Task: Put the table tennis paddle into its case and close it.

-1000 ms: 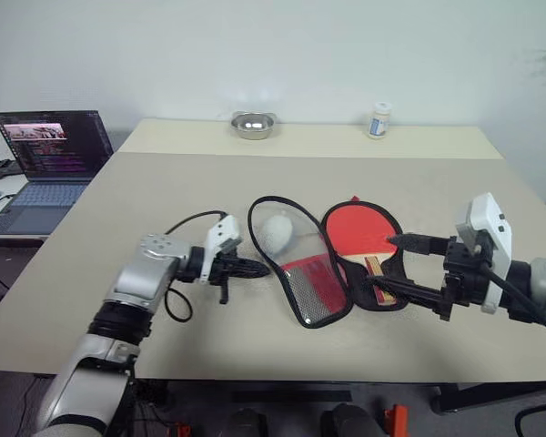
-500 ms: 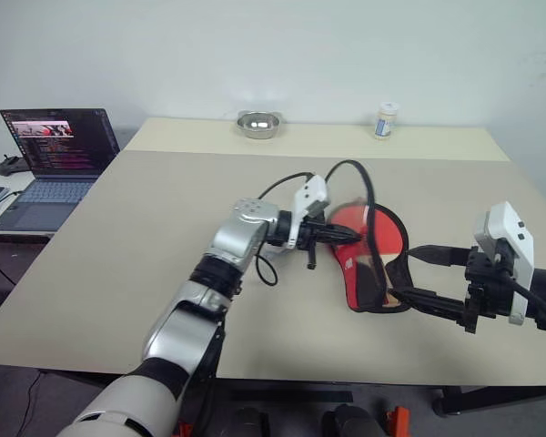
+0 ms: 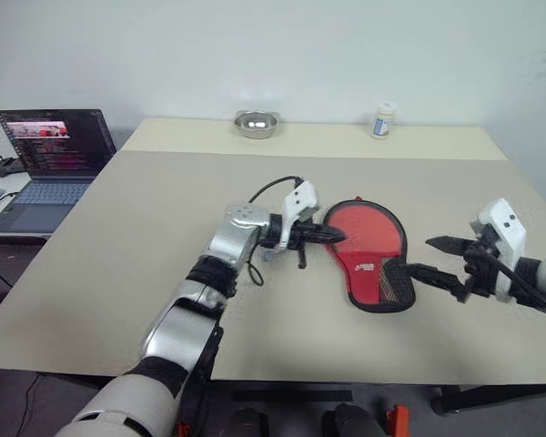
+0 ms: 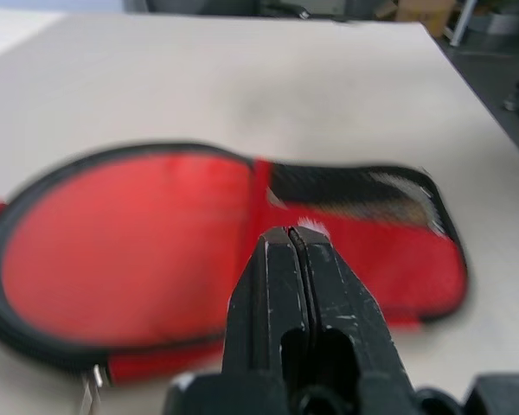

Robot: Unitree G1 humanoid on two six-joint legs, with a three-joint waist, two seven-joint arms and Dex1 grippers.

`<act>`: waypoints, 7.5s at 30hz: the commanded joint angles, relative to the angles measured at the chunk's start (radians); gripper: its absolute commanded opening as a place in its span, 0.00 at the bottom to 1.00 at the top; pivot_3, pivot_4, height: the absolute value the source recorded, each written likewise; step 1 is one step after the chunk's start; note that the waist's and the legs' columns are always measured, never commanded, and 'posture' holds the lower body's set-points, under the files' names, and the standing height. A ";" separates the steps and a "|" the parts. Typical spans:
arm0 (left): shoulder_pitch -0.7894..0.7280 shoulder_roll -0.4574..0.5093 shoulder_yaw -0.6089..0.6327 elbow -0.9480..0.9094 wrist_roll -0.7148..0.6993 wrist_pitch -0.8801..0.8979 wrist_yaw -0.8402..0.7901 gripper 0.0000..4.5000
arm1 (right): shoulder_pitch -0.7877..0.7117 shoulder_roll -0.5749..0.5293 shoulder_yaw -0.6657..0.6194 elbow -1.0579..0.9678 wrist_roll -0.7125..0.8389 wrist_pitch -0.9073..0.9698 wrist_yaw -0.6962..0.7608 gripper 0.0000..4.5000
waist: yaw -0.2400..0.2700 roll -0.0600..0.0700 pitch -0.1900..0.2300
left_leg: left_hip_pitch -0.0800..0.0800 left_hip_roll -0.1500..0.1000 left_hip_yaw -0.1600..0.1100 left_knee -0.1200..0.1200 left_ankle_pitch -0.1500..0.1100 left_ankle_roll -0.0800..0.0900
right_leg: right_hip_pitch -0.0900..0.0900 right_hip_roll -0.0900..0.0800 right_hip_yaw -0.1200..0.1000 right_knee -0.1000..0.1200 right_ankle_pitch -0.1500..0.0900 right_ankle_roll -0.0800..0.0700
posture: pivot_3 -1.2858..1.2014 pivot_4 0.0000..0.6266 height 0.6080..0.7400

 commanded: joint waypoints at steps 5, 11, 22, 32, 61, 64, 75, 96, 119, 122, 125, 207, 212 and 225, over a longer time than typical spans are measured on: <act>0.117 0.168 0.066 -0.414 -0.173 0.268 -0.092 0.01 | -0.092 0.088 0.134 0.263 -0.176 -0.079 0.028 1.00 | 0.004 0.001 0.000 | -0.001 0.000 0.000 0.000 0.000 0.000 | 0.000 0.000 -0.001 0.001 -0.001 -0.001 | 0.52 0.24 1.00; 0.150 0.269 0.126 -0.508 -0.245 0.335 -0.100 0.01 | -0.169 0.154 0.148 0.404 -0.233 -0.091 0.050 1.00 | -0.001 0.001 0.000 | 0.000 -0.001 0.001 0.001 0.000 0.000 | 0.000 -0.001 -0.001 0.002 0.000 0.000 | 0.52 0.24 1.00; 0.120 0.313 0.129 -0.568 -0.270 0.347 -0.067 0.01 | -0.204 0.207 0.197 0.506 -0.307 -0.106 0.129 1.00 | -0.001 0.001 0.000 | 0.001 0.000 0.001 0.001 0.000 0.000 | 0.001 -0.001 0.000 0.002 0.000 0.000 | 0.52 0.24 1.00; 0.115 0.325 0.109 -0.556 -0.249 0.323 -0.071 0.00 | -0.201 0.290 0.270 0.462 -0.370 -0.096 0.148 0.96 | -0.010 0.000 -0.001 | 0.003 0.005 0.002 0.001 0.000 0.000 | 0.001 0.003 0.000 0.003 0.000 -0.001 | 0.52 0.24 1.00; 0.320 0.527 0.118 -0.678 -0.311 0.343 -0.207 0.00 | -0.148 0.723 0.358 0.104 -0.384 0.151 -0.035 0.00 | -0.038 -0.007 -0.007 | 0.016 0.023 0.007 -0.016 0.003 -0.007 | 0.000 0.015 0.002 0.005 -0.004 -0.015 | 0.52 0.24 1.00; 0.340 0.536 0.116 -0.705 -0.327 0.348 -0.216 0.00 | -0.097 0.720 0.351 0.024 -0.372 0.201 -0.056 0.00 | -0.034 -0.007 -0.007 | 0.016 0.023 0.008 -0.016 0.002 -0.008 | 0.000 0.015 0.002 0.004 -0.004 -0.015 | 0.52 0.24 1.00; 0.395 0.567 0.085 -0.685 -0.291 0.279 -0.246 0.00 | 0.084 0.648 0.226 -0.311 -0.296 0.400 -0.117 0.00 | -0.005 -0.007 -0.007 | 0.015 0.023 0.009 -0.016 -0.001 -0.013 | 0.000 0.015 0.002 0.003 -0.007 -0.020 | 0.52 0.24 1.00; 0.294 0.540 0.018 -0.592 -0.267 0.239 -0.297 0.00 | 0.261 0.792 0.145 -0.489 -0.264 0.525 -0.255 0.00 | -0.005 -0.008 -0.007 | 0.015 0.023 0.008 -0.016 -0.001 -0.014 | 0.001 0.015 0.001 0.003 -0.007 -0.020 | 0.52 0.24 1.00; 0.277 0.484 0.028 -0.588 -0.289 0.278 -0.245 0.00 | 0.049 0.414 0.119 -0.617 -0.083 0.414 0.012 0.99 | -0.007 -0.008 -0.007 | 0.015 0.020 0.008 -0.014 -0.001 -0.013 | 0.001 0.015 0.002 0.003 -0.007 -0.019 | 0.52 0.24 1.00; 0.275 0.489 0.034 -0.587 -0.301 0.310 -0.243 0.00 | -0.063 0.414 0.115 -0.537 -0.045 0.336 0.057 0.99 | -0.007 -0.008 -0.006 | 0.016 0.021 0.007 -0.015 -0.001 -0.013 | 0.001 0.015 0.001 0.003 -0.007 -0.019 | 0.52 0.24 1.00; 0.272 0.504 0.040 -0.578 -0.299 0.329 -0.244 0.00 | -0.128 0.428 0.202 -0.420 -0.098 0.241 0.047 0.99 | -0.006 -0.008 -0.007 | 0.016 0.022 0.006 -0.015 -0.001 -0.013 | 0.001 0.017 0.001 0.003 -0.007 -0.020 | 0.52 0.24 1.00; -0.358 -0.042 0.022 0.724 0.360 -0.236 0.543 0.07 | -0.088 0.619 0.644 0.179 -0.649 -0.112 0.027 1.00 | -0.001 -0.014 -0.013 | 0.016 0.019 0.009 -0.012 -0.001 -0.014 | 0.003 0.017 0.001 0.004 -0.006 -0.019 | 0.52 0.24 1.00; -0.417 -0.132 0.012 0.766 0.423 -0.285 0.705 0.07 | -0.076 0.616 0.646 0.154 -0.643 -0.073 0.023 1.00 | 0.000 -0.015 -0.013 | 0.016 0.017 0.008 -0.012 -0.001 -0.014 | 0.003 0.015 0.001 0.004 -0.006 -0.019 | 0.52 0.24 1.00; -0.502 -0.432 0.015 0.790 0.495 -0.330 0.798 0.06 | -0.042 0.623 0.658 0.094 -0.637 -0.014 0.000 1.00 | 0.000 -0.015 -0.013 | 0.016 0.012 0.009 -0.013 -0.001 -0.014 | 0.003 0.009 0.001 0.004 -0.007 -0.017 | 0.52 0.24 1.00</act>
